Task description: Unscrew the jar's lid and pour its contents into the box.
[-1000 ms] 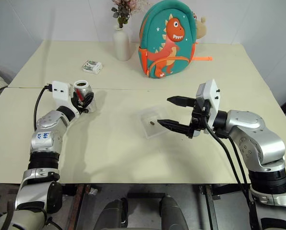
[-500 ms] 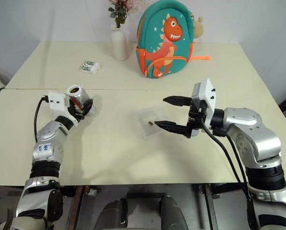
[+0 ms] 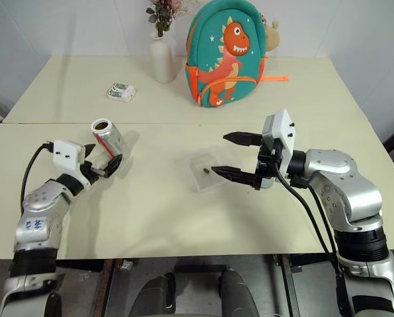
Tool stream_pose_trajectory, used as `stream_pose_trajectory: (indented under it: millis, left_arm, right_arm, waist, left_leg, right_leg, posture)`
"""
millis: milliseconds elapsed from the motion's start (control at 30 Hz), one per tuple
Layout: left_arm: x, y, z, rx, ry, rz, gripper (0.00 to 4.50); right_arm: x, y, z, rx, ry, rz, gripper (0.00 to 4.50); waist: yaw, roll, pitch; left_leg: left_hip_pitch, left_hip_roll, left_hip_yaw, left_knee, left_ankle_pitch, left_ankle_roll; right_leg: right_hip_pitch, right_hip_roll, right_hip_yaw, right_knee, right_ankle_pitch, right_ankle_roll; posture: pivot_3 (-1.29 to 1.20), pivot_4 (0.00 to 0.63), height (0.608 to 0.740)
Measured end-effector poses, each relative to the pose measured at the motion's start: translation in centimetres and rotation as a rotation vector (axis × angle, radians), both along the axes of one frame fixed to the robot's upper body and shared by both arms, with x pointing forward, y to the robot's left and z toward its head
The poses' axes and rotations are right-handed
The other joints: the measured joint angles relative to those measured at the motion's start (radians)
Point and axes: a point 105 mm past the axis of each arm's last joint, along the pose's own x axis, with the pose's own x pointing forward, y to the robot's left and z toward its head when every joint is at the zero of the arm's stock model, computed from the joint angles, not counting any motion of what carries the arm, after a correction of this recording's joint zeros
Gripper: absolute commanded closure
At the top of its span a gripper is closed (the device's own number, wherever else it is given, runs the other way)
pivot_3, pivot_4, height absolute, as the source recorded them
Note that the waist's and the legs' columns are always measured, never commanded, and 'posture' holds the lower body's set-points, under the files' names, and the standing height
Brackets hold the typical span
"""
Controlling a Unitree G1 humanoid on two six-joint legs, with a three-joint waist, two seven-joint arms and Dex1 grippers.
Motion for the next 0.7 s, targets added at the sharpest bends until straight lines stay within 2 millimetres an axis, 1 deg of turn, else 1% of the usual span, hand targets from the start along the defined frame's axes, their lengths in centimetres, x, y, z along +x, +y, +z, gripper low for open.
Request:
stream_pose_trajectory:
  millis: [67, 133, 167, 233, 300, 367, 433, 467, 533, 567, 633, 700]
  left_arm:
    - [-0.7, 0.3, 0.6, 0.054, -0.001, -0.022, 0.02]
    - [-2.0, 0.4, 1.6, 0.144, -0.019, -0.084, 0.02]
    - [-2.6, 0.1, 2.4, 0.178, -0.040, -0.130, 0.02]
    - [-3.6, -1.2, 3.7, 0.227, -0.083, -0.253, 0.02]
    - [-5.1, -3.5, 5.2, 0.254, -0.117, -0.448, 0.02]
    - [-5.9, -5.1, 6.2, 0.254, -0.155, -0.582, 0.02]
    - [-5.9, -6.0, 6.6, 0.258, -0.164, -0.653, 0.02]
    - [-5.9, -6.2, 6.7, 0.277, -0.154, -0.689, 0.02]
    - [-5.8, -6.1, 6.6, 0.308, -0.129, -0.724, 0.02]
    - [-5.7, -6.0, 6.5, 0.314, -0.118, -0.732, 0.02]
    - [-5.6, -5.9, 6.0, 0.319, -0.096, -0.744, 0.02]
    - [-5.3, -5.4, 5.3, 0.323, -0.071, -0.735, 0.02]
  right_arm:
    - [0.0, -0.1, 0.0, 0.000, 0.000, 0.000, 0.00]
    - [-0.1, -0.4, 0.0, -0.011, -0.001, -0.005, 0.00]
    - [-0.1, -0.7, 0.0, -0.018, -0.003, -0.008, 0.00]
    - [-0.1, -1.1, 0.3, -0.033, -0.016, -0.014, 0.00]
    - [-0.3, -1.9, 0.6, -0.072, -0.054, -0.027, 0.00]
    - [-0.3, -3.0, 0.4, -0.112, -0.090, -0.061, 0.00]
    - [-0.4, -3.8, -0.2, -0.129, -0.099, -0.085, 0.00]
    - [-0.7, -4.4, -0.9, -0.150, -0.090, -0.095, 0.00]
    - [-1.2, -5.5, -2.2, -0.194, -0.059, -0.105, 0.00]
    - [-1.3, -5.7, -2.4, -0.200, -0.051, -0.107, 0.00]
    - [-1.3, -6.1, -2.0, -0.194, -0.066, -0.121, 0.00]
    - [-1.5, -6.2, -1.4, -0.195, -0.089, -0.126, 0.00]
  waist:
    - [0.000, 0.000, 0.000]
    - [-0.003, 0.000, 0.000]
    - [-0.002, 0.000, 0.000]
    - [-0.002, 0.000, 0.000]
    - [0.002, 0.000, 0.000]
    - [0.005, 0.000, 0.000]
    - [0.004, -0.001, -0.001]
    - [0.004, -0.001, 0.000]
    - [0.001, -0.001, 0.000]
    - [-0.004, -0.001, 0.000]
    - [-0.018, -0.001, 0.000]
    - [-0.027, -0.001, 0.000]
  left_leg:
    - [0.000, 0.000, 0.000, 0.000, 0.000, 0.000]
    - [0.000, 0.000, 0.002, -0.002, 0.000, 0.000]
    - [0.000, 0.001, 0.002, -0.003, 0.000, 0.000]
    - [0.000, 0.001, 0.003, -0.003, 0.000, 0.000]
    - [-0.001, 0.000, 0.004, -0.004, -0.001, 0.000]
    - [-0.001, 0.000, 0.004, -0.004, -0.001, 0.000]
    - [-0.001, 0.000, 0.004, -0.004, -0.001, 0.000]
    - [-0.001, 0.000, 0.004, -0.004, -0.001, 0.000]
    - [0.000, 0.000, 0.004, -0.004, -0.001, 0.000]
    - [0.000, 0.001, 0.005, -0.004, -0.001, 0.000]
    - [0.000, 0.001, 0.005, -0.003, -0.001, 0.000]
    - [0.001, 0.001, 0.005, -0.003, -0.001, 0.001]
  right_leg:
    - [0.000, 0.000, 0.000, 0.000, 0.000, -0.001]
    - [0.000, -0.001, -0.001, -0.004, -0.004, -0.011]
    - [0.000, -0.002, -0.001, -0.006, -0.004, -0.012]
    - [0.001, -0.003, -0.001, -0.008, -0.005, -0.017]
    - [0.001, -0.003, -0.001, -0.010, -0.006, -0.017]
    - [0.002, -0.003, -0.001, -0.012, -0.006, -0.018]
    - [0.002, -0.003, -0.001, -0.012, -0.006, -0.018]
    - [0.002, -0.003, -0.001, -0.012, -0.006, -0.017]
    - [0.002, -0.003, 0.000, -0.012, -0.006, -0.017]
    - [0.001, -0.002, 0.001, -0.012, -0.005, -0.016]
    - [0.001, -0.002, 0.001, -0.010, -0.003, -0.011]
    - [0.001, -0.001, 0.001, -0.008, -0.003, -0.011]
  posture:
    - [0.00, 0.150, 0.740]
    - [0.00, 0.150, 0.740]
    - [0.00, 0.150, 0.740]
    - [0.00, 0.150, 0.740]
    - [0.00, 0.150, 0.740]
    - [0.00, 0.150, 0.740]
    - [0.00, 0.150, 0.740]
    - [0.00, 0.150, 0.740]
    - [0.00, 0.150, 0.740]
    - [0.00, 0.150, 0.740]
    - [0.00, 0.150, 0.740]
    - [0.00, 0.150, 0.740]
